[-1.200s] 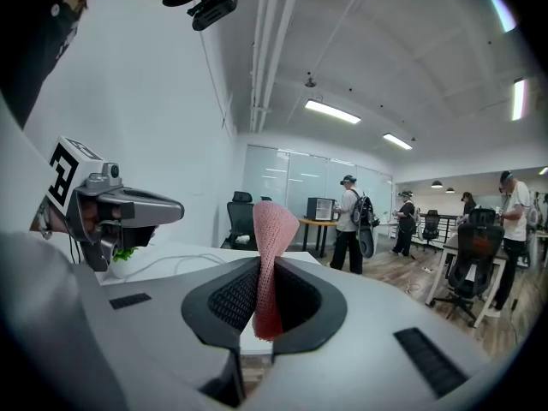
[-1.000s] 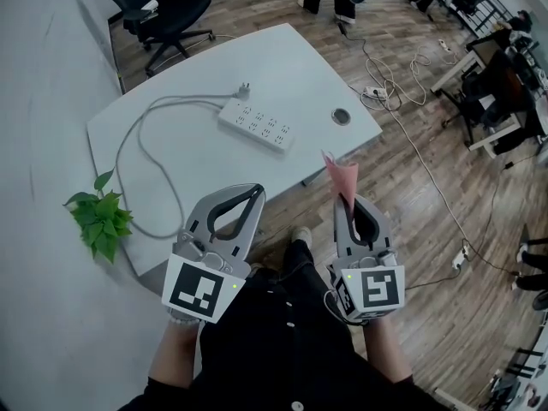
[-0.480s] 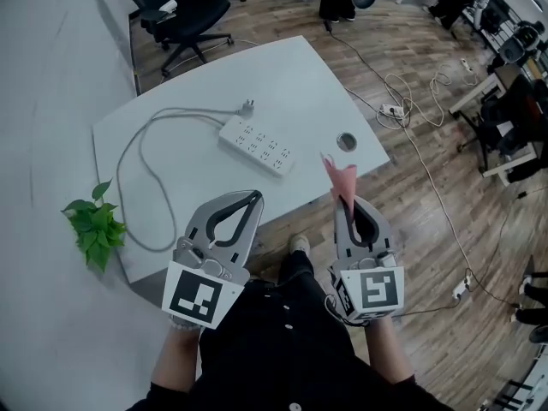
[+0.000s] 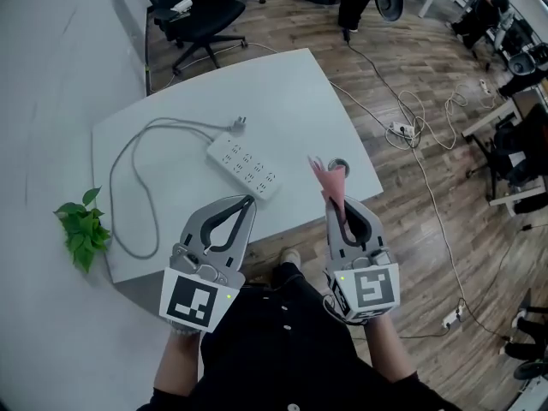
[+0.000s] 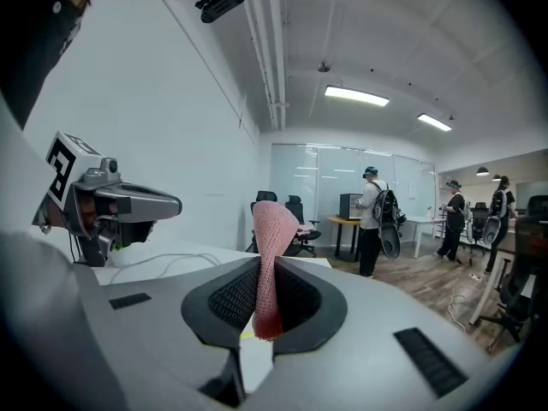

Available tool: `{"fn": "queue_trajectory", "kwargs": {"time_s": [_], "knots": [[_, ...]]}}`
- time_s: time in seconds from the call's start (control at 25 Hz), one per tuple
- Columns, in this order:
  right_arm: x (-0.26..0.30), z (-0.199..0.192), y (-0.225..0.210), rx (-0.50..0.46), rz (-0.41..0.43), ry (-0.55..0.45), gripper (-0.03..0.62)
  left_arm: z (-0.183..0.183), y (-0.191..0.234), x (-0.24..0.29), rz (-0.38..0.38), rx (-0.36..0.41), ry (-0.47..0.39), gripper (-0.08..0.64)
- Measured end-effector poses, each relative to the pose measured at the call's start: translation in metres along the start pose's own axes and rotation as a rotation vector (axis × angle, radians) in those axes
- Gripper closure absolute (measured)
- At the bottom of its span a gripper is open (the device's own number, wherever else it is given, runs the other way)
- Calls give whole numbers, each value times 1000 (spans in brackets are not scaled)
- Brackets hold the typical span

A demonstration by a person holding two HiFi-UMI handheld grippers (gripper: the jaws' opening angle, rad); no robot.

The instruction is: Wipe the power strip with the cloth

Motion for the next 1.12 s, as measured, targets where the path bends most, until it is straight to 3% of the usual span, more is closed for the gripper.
{"fn": "queue_trajectory", "kwargs": {"time_s": [0.36, 0.72, 1.12], "knots": [[26, 1, -50, -32, 132, 21, 535, 20, -13, 43, 125, -12, 12, 548], [45, -2, -72, -23, 168, 22, 535, 23, -6, 57, 187, -15, 48, 547], [86, 7, -66, -35, 186, 32, 535, 14, 27, 49, 245, -37, 67, 547]]}}
Point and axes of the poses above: the fingertips, and each gripper's own axes: x forward along the fingers, y to its left, z out of its top, the point moved 8 cm from there along -x, backward along the fingers, and after that the axes turned 4 degrees about y, right-handed, at the moved point
